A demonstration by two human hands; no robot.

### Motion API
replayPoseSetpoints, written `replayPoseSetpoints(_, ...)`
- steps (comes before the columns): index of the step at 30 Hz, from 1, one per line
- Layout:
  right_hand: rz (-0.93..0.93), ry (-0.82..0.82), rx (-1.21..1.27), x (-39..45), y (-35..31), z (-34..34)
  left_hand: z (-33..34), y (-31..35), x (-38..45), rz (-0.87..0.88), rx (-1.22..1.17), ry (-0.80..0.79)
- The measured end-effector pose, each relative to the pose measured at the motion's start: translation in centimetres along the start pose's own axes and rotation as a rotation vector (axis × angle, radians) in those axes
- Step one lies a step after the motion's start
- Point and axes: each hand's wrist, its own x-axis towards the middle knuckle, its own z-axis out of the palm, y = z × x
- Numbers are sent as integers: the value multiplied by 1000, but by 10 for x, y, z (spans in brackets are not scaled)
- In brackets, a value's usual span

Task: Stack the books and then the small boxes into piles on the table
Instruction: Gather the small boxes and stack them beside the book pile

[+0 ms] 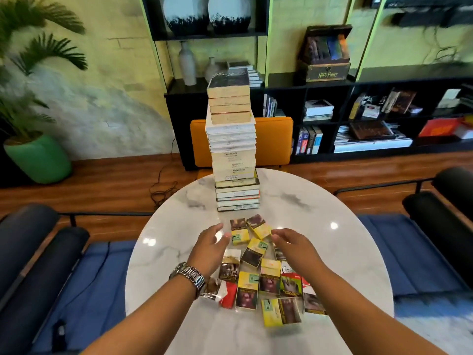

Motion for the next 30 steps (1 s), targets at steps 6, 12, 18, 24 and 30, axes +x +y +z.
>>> replayPoseSetpoints(6,140,-83,-38,-39,66,-11,41,-36,-61,-96,64,-39)
replayPoseSetpoints(12,49,-108,-191,-72,114,-21,97,-54,-112,-5,278,-88)
replayPoseSetpoints(18,-127,-348,-822,-81,165,-26,156,-45,-121,108,737,-246)
replayPoseSetpoints(24,-210,-408,-905,-100,197,-34,202,-39,-127,148,920,-376)
replayPoseSetpoints(30,-265,-215,-592,-113,204,-47,206,-59,-157,173,920,-312)
